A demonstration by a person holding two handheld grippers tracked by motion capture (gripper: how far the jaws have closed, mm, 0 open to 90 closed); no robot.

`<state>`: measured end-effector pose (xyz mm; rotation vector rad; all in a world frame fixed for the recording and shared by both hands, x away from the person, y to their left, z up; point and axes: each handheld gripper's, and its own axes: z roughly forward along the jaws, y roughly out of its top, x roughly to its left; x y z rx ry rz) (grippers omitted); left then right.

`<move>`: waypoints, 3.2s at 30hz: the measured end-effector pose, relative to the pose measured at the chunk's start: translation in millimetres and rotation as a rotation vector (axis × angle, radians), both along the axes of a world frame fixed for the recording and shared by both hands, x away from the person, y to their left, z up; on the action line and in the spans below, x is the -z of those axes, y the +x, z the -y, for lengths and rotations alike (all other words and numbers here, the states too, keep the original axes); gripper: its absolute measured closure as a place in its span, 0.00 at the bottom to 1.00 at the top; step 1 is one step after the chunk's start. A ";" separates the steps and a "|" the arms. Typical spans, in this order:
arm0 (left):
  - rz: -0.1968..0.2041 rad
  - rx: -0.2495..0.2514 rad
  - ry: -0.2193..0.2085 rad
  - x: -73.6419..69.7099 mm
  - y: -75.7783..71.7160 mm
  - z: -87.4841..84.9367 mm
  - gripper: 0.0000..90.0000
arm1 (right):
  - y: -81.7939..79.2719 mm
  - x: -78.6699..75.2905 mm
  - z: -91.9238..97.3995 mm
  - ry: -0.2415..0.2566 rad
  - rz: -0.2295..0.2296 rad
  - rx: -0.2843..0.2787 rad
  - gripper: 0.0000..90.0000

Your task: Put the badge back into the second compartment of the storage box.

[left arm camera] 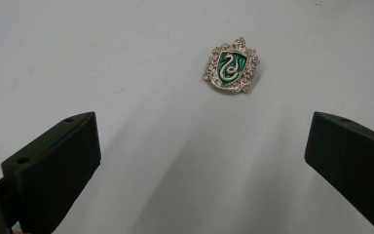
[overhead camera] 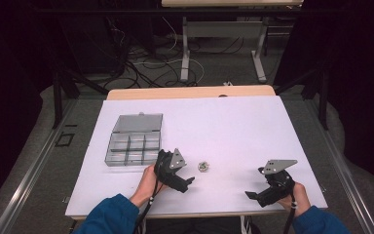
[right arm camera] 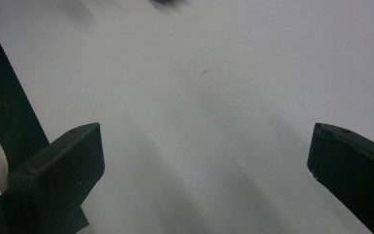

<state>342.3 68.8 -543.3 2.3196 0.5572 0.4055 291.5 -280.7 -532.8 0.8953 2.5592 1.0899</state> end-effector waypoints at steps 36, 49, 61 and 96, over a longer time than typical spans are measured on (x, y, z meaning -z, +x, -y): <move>-0.114 0.029 -0.038 16.1 25.7 51.5 0.35 | -1.0 1.9 2.6 0.012 -0.016 -0.008 0.00; -0.137 0.024 -0.080 17.9 30.8 49.8 0.58 | -1.7 2.3 3.5 0.003 -0.025 -0.001 0.00; -0.118 0.030 -0.095 19.0 29.6 48.6 0.65 | -3.0 2.6 3.6 -0.004 -0.024 0.002 0.00; -0.089 0.037 -0.097 11.9 25.6 45.8 0.65 | -3.8 3.5 3.5 -0.013 -0.028 -0.002 0.00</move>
